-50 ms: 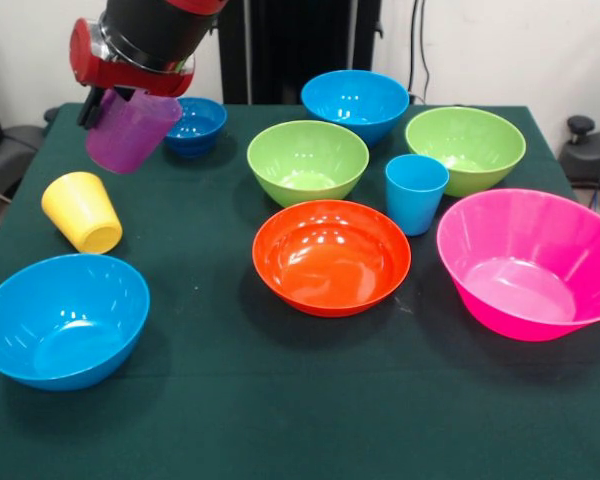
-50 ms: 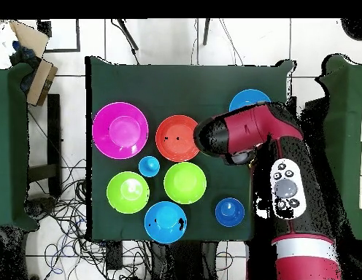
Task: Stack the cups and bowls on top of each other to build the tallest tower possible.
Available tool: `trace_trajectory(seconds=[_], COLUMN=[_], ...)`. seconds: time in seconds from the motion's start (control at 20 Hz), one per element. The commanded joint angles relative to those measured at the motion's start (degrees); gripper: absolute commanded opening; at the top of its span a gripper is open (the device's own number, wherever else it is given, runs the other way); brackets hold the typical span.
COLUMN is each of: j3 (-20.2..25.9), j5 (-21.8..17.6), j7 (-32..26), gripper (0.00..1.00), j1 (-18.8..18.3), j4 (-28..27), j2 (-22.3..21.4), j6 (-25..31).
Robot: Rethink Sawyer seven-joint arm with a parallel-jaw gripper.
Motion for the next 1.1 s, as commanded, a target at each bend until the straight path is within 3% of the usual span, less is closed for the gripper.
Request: trace_trajectory(seconds=[0.05,1.1], j3=[0.6,0.0], j5=[-3.4,-1.8], j7=[-3.9,-3.7], gripper=[0.0,0.0], j1=[1.7,1.4], j4=[3.2,3.4], j2=[1.2,1.6], j6=[-5.0,-6.5])
